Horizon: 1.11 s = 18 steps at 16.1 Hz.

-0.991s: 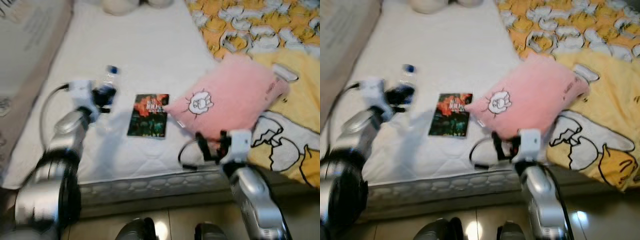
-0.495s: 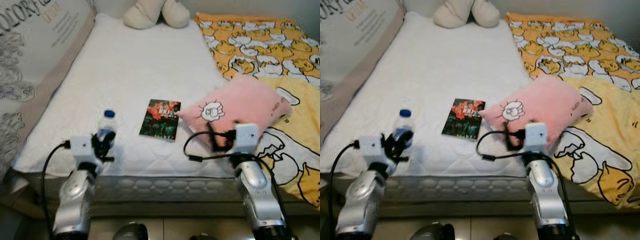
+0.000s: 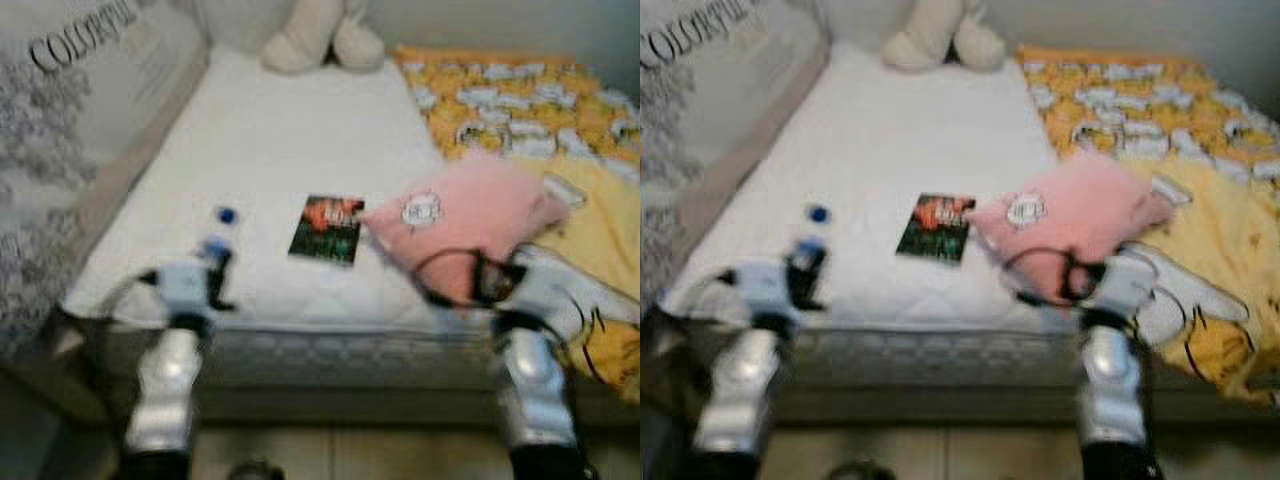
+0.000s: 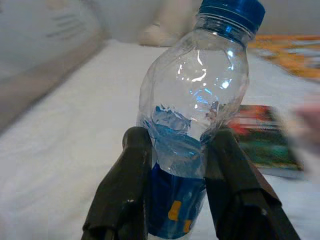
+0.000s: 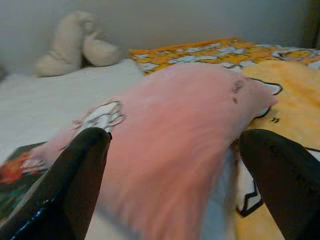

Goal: Clean up the room

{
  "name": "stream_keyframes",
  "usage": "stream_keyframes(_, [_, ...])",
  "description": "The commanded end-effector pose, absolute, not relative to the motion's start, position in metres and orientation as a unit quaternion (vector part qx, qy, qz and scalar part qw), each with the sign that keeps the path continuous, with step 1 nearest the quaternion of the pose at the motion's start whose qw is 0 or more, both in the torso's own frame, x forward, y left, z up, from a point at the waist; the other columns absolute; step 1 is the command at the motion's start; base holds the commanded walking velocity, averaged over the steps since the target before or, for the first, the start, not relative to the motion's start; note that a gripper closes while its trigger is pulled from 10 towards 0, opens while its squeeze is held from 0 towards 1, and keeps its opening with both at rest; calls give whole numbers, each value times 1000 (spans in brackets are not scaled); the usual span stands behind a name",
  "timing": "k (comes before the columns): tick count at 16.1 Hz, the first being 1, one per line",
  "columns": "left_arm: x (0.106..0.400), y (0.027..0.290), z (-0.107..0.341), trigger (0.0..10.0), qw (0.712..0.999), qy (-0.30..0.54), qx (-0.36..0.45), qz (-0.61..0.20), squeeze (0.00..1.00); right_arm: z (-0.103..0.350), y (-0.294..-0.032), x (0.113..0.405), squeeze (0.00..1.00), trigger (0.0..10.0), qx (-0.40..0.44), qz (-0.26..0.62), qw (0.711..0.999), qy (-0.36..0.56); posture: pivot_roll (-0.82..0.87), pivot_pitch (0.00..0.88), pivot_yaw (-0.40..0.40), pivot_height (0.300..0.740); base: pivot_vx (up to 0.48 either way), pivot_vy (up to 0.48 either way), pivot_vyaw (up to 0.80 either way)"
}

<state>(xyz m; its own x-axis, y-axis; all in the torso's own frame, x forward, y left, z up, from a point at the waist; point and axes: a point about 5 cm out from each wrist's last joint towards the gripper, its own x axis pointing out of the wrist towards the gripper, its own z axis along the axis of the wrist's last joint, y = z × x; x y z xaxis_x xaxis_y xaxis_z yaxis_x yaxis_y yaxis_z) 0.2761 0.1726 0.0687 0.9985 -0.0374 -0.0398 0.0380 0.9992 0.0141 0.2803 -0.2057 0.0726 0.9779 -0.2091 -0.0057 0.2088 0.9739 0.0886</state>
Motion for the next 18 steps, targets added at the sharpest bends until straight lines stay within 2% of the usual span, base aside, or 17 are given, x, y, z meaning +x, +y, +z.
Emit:
stream_keyframes(1, [283,172,78,10000,1000,-3,10,-26,0,73,-202,283,0,10000,42,-87,995,0,-34,0,5,740,0,0,0])
stream_keyframes(5, [283,168,80,10000,999,2,12,-34,0,74,-189,285,0,10000,30,-23,999,4,-30,0,0,740,0,0,0])
stream_keyframes(18, [270,160,72,10000,996,14,30,-86,0,64,-184,276,0,10000,21,29,999,32,-40,0,5,740,0,-473,739])
